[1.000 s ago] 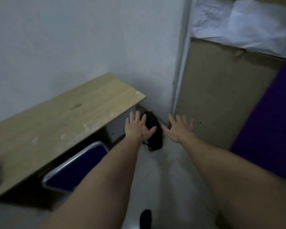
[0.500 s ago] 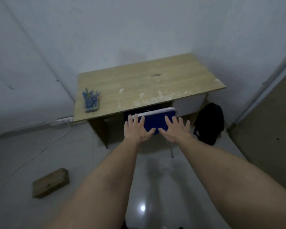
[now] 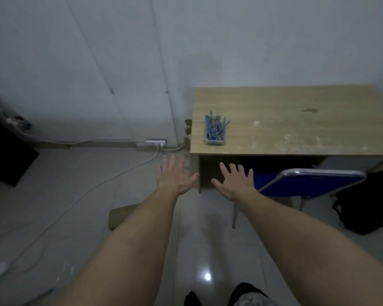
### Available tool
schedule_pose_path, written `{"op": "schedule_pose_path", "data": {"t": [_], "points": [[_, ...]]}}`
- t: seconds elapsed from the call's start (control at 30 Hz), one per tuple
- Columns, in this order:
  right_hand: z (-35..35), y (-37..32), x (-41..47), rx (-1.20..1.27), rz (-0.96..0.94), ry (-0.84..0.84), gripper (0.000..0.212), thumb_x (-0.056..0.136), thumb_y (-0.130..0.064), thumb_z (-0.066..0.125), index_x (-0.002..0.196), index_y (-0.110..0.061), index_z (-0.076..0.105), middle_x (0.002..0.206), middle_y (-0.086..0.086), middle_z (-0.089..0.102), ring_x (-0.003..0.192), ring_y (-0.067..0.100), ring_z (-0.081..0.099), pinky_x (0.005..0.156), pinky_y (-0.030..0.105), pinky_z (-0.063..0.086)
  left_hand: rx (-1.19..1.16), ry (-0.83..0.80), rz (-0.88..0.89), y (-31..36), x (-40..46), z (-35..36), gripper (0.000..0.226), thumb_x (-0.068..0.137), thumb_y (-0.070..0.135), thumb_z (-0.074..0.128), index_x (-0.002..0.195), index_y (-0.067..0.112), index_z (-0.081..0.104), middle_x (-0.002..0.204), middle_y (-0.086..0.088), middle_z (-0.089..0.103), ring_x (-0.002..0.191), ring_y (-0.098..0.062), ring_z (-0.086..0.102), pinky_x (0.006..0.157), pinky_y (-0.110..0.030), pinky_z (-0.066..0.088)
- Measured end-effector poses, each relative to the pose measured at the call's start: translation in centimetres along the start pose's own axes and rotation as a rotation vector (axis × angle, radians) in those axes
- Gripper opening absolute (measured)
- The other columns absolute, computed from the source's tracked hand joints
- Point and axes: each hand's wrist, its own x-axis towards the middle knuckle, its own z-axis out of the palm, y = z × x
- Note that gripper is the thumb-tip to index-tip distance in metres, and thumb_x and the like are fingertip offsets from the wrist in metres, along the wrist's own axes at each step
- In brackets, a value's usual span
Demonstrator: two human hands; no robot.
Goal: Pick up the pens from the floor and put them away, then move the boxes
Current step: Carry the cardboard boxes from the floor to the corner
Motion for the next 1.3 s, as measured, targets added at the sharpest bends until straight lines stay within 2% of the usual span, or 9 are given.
{"op": "schedule_pose_path", "data": {"t": [0.2, 0.37, 0.67, 0.8, 1.07, 1.2, 1.3], "points": [[1.9, -11.4, 6.3, -0.055, -0.15, -0.046, 0.078, 0.091, -0.068, 0.027, 0.156, -0.029, 0.008, 0.158, 0.006, 0.02, 0.145, 0.034, 0.013, 0.115, 0.062, 0.008, -0.039, -0.028, -0.125, -10.5, 4.0, 1.1, 0.093, 0.081, 0.081, 0.028, 0.155, 0.026, 0.018, 0.164, -0.006, 0.008, 0.15, -0.032, 0.004, 0.118, -0.049, 0.011], [5.0, -18.7, 12.1, -0.062, -0.226, -0.104, 0.077, 0.091, -0.068, 0.026, 0.156, -0.028, 0.012, 0.16, 0.006, 0.018, 0.146, 0.032, 0.013, 0.115, 0.063, 0.008, -0.075, -0.088, -0.221, -17.3, 7.7, 4.1, 0.094, 0.08, 0.082, 0.025, 0.156, 0.027, 0.014, 0.164, -0.004, 0.004, 0.15, -0.032, -0.001, 0.119, -0.05, 0.008], [15.8, -29.0, 21.2, -0.131, -0.312, -0.23, 0.078, 0.09, -0.069, 0.024, 0.155, -0.03, 0.008, 0.158, 0.003, 0.021, 0.143, 0.031, 0.019, 0.111, 0.06, 0.016, -0.154, -0.18, -0.355, -29.8, 14.8, 13.8, 0.091, 0.083, 0.08, 0.028, 0.156, 0.029, 0.011, 0.164, -0.004, 0.0, 0.15, -0.032, -0.006, 0.12, -0.05, 0.006], [23.8, -33.3, 26.3, -0.131, -0.345, -0.268, 0.077, 0.092, -0.067, 0.026, 0.156, -0.029, 0.005, 0.158, 0.004, 0.019, 0.142, 0.031, 0.02, 0.11, 0.059, 0.019, -0.175, -0.193, -0.41, -36.2, 18.9, 21.7, 0.09, 0.083, 0.079, 0.028, 0.156, 0.03, 0.008, 0.165, -0.003, -0.001, 0.15, -0.032, -0.007, 0.12, -0.049, 0.006], [45.3, -38.5, 35.1, -0.073, -0.364, -0.368, 0.078, 0.092, -0.063, 0.035, 0.155, -0.031, 0.002, 0.157, 0.002, 0.016, 0.139, 0.031, 0.023, 0.105, 0.054, 0.03, -0.178, -0.23, -0.501, -47.7, 25.2, 42.5, 0.095, 0.08, 0.082, 0.031, 0.156, 0.031, 0.008, 0.164, -0.003, 0.0, 0.149, -0.034, -0.005, 0.12, -0.051, 0.009], [54.7, -40.2, 39.0, -0.013, -0.351, -0.375, 0.081, 0.091, -0.06, 0.044, 0.155, -0.031, 0.004, 0.152, 0.002, 0.02, 0.134, 0.032, 0.028, 0.101, 0.052, 0.037, -0.211, -0.22, -0.568, -51.8, 27.5, 51.4, 0.099, 0.076, 0.087, 0.031, 0.155, 0.034, 0.006, 0.164, -0.001, -0.001, 0.149, -0.035, -0.004, 0.119, -0.051, 0.01], [60.4, -40.8, 41.9, 0.008, -0.337, -0.391, 0.083, 0.09, -0.063, 0.046, 0.154, -0.034, 0.002, 0.155, 0.002, 0.012, 0.135, 0.033, 0.025, 0.102, 0.054, 0.037, -0.235, -0.223, -0.618, -53.7, 29.1, 57.1, 0.104, 0.07, 0.092, 0.029, 0.154, 0.037, 0.004, 0.164, -0.001, -0.002, 0.148, -0.037, -0.003, 0.118, -0.053, 0.011]]}}
